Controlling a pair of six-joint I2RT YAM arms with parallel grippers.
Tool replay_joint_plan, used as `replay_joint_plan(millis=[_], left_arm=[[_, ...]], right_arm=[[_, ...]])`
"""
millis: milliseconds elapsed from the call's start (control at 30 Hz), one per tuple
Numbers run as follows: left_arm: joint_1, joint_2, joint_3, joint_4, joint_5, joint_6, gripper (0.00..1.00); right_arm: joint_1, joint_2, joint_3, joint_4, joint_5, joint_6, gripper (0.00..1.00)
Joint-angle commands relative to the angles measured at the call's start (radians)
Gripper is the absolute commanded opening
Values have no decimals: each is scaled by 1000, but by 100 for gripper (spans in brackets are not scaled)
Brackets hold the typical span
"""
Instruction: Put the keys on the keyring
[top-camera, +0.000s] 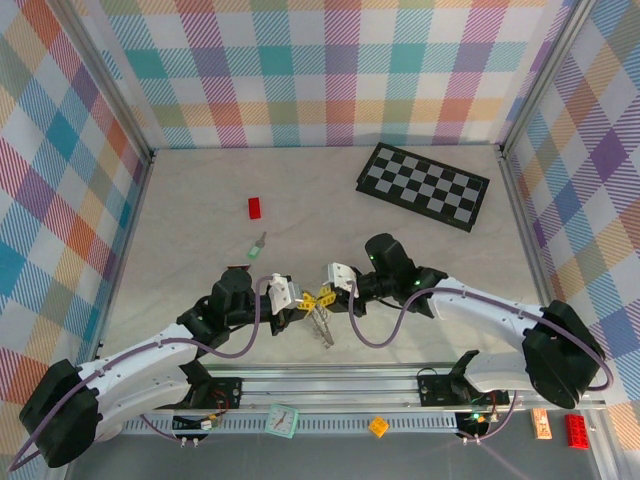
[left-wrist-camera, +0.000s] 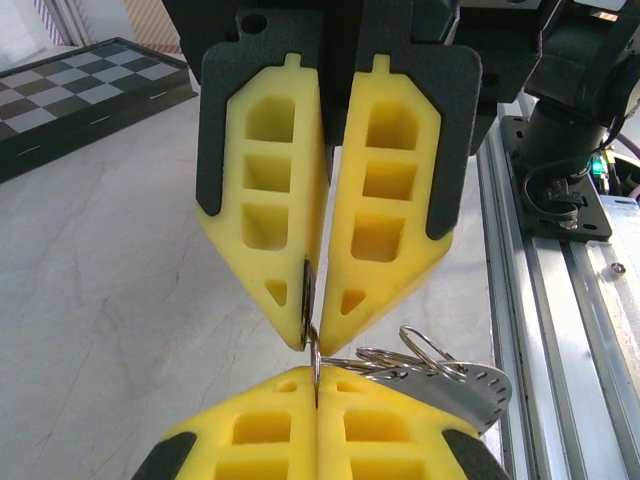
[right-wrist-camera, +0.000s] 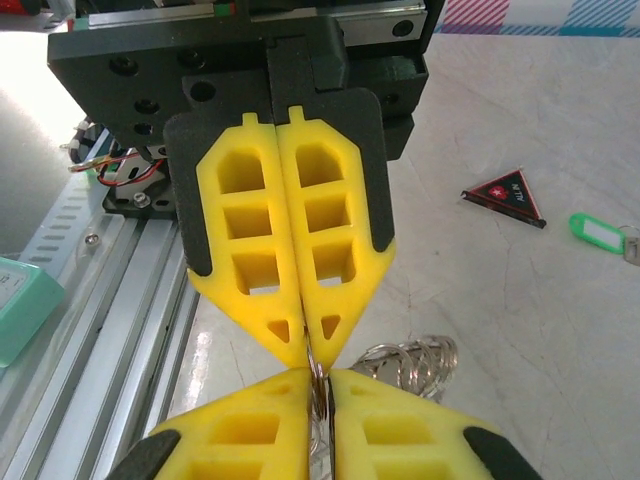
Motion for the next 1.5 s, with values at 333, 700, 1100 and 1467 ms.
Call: replay_joint_plan(millis=[333, 700, 1100, 1467], left_arm=[[-2, -7, 32, 35, 30, 6, 0], [-2, 37, 13, 79, 5, -17, 8], [-1, 48, 5, 95, 8, -13, 2], [-1, -138, 78, -107, -108, -7, 0]], right_arm=[[14, 27, 39, -52, -24, -49, 2], [20, 38, 41, -24, -74, -21, 0], [24, 42, 38, -14, -81, -9, 0], [-14, -174, -8, 10, 209, 202, 43]])
